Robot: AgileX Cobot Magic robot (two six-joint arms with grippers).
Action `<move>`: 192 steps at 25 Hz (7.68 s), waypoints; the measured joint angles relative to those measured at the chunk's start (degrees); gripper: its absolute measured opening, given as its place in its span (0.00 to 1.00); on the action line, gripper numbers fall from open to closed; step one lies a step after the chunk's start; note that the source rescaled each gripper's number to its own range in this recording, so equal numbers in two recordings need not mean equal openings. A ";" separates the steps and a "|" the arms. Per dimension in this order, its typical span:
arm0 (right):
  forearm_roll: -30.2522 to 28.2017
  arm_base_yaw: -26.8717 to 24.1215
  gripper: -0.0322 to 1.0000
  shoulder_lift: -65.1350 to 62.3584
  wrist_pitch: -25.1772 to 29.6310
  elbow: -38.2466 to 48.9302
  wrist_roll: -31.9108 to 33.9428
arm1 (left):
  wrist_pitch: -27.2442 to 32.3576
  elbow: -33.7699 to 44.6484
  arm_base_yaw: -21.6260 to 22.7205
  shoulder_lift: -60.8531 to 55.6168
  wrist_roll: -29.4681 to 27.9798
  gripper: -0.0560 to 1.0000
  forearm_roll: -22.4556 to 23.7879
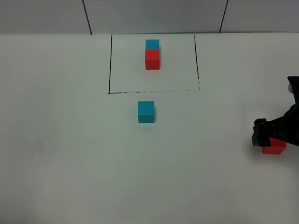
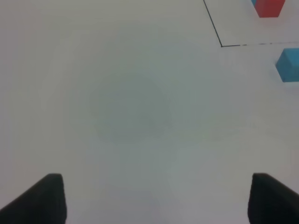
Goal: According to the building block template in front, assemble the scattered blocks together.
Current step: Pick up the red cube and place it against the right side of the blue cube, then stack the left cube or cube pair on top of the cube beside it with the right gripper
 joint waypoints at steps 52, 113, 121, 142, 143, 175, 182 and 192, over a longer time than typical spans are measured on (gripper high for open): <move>-8.40 23.96 0.03 29.42 20.78 -38.30 -56.56 | 0.00 0.00 0.00 0.00 0.00 0.87 0.00; 2.49 26.43 0.03 45.08 19.28 -57.31 -60.58 | 0.00 0.00 0.00 0.00 0.00 0.87 0.00; 2.54 26.43 0.03 45.08 19.28 -57.31 -61.74 | 0.00 0.00 0.00 0.00 0.00 0.87 0.00; 5.27 25.76 0.82 44.82 17.66 -57.23 -61.35 | -0.05 0.00 0.00 0.00 0.00 0.87 0.00; 4.66 25.61 0.88 44.32 17.91 -57.17 -60.18 | -0.05 0.00 0.00 0.00 0.00 0.87 0.00; 5.71 14.71 0.95 0.86 -4.05 -15.67 -36.97 | -0.05 0.00 0.00 0.00 0.00 0.87 0.00; -1.44 26.90 0.95 23.27 18.94 -46.15 -42.44 | -0.05 0.00 0.00 0.00 0.00 0.87 0.00; -5.43 32.40 0.91 47.55 34.44 -74.14 -44.08 | -0.05 0.00 0.00 0.00 0.00 0.87 0.00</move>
